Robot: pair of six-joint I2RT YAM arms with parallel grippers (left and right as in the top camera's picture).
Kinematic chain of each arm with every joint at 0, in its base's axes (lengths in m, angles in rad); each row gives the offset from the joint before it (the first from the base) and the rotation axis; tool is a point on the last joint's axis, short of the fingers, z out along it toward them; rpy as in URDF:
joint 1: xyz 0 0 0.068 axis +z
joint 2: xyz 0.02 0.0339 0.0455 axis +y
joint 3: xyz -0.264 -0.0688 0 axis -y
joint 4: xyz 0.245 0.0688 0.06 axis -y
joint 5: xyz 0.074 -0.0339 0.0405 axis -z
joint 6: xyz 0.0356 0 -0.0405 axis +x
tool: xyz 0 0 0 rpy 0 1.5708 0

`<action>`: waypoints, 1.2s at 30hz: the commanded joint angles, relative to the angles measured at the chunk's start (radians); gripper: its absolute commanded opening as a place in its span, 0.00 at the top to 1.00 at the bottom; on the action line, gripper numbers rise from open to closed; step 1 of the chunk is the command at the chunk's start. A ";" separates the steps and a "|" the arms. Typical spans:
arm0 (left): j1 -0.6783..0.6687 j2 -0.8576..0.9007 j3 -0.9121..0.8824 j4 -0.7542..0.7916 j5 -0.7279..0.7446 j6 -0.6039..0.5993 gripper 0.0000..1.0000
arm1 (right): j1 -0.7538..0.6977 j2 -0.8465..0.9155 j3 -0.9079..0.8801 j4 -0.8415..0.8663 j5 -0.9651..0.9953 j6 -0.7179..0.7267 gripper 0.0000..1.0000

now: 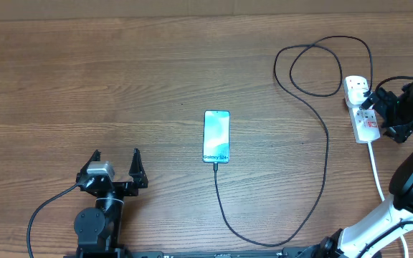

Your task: Plug charger to phone and switch on socket

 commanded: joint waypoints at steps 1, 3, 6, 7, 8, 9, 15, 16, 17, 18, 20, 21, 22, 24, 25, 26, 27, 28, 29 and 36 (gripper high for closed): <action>0.008 -0.010 -0.003 -0.003 -0.014 0.019 0.00 | 0.000 -0.029 0.024 0.003 0.006 -0.008 0.00; 0.008 -0.010 -0.003 -0.003 -0.014 0.019 0.00 | 0.000 -0.029 0.024 0.003 0.006 -0.008 0.00; 0.008 -0.010 -0.003 -0.003 -0.014 0.019 0.00 | 0.000 -0.029 0.024 0.003 0.006 -0.008 0.00; 0.008 -0.010 -0.003 -0.003 -0.014 0.019 0.00 | 0.000 -0.029 0.024 0.003 0.006 -0.008 0.00; 0.008 -0.010 -0.003 -0.003 -0.014 0.019 0.00 | 0.000 -0.029 0.024 0.003 0.006 -0.008 0.00; 0.008 -0.010 -0.003 -0.003 -0.014 0.019 0.01 | 0.000 -0.029 0.024 0.003 0.006 -0.008 0.00; 0.008 -0.010 -0.003 -0.003 -0.014 0.019 0.00 | 0.000 -0.029 0.024 0.003 0.006 -0.008 0.00; 0.008 -0.010 -0.003 -0.003 -0.014 0.019 0.00 | 0.000 -0.029 0.024 0.003 0.006 -0.008 0.00; 0.008 -0.010 -0.003 -0.003 -0.014 0.019 0.01 | -0.001 -0.029 0.024 0.003 0.006 -0.008 0.00; 0.008 -0.010 -0.003 -0.003 -0.014 0.019 0.00 | -0.001 -0.031 0.024 0.003 0.006 -0.008 0.00; 0.008 -0.010 -0.003 -0.003 -0.014 0.019 0.00 | -0.001 -0.032 0.024 0.003 0.006 -0.008 0.00; 0.008 -0.010 -0.003 -0.003 -0.014 0.019 0.00 | -0.001 -0.032 0.024 0.003 0.006 -0.008 0.00; 0.008 -0.010 -0.003 -0.003 -0.014 0.019 0.00 | -0.001 -0.033 0.024 0.003 0.006 -0.008 0.00; 0.008 -0.010 -0.003 -0.003 -0.014 0.019 0.00 | 0.000 -0.037 0.024 0.003 0.006 -0.008 0.00; 0.008 -0.010 -0.003 -0.003 -0.014 0.019 0.00 | 0.001 -0.040 0.024 0.003 0.006 -0.008 0.00; 0.008 -0.010 -0.003 -0.003 -0.014 0.019 0.00 | 0.001 -0.044 0.024 0.003 0.006 -0.008 0.00; 0.008 -0.010 -0.003 -0.003 -0.014 0.019 0.00 | 0.001 -0.050 0.024 0.002 0.006 -0.008 0.00; 0.008 -0.010 -0.003 -0.003 -0.014 0.019 0.00 | 0.001 -0.060 0.024 0.003 0.006 -0.008 0.00; 0.008 -0.010 -0.003 -0.003 -0.014 0.019 0.00 | 0.002 -0.069 0.024 0.002 0.006 -0.008 0.00; 0.008 -0.010 -0.003 -0.003 -0.014 0.019 0.00 | 0.012 -0.232 0.024 0.003 0.006 -0.008 0.00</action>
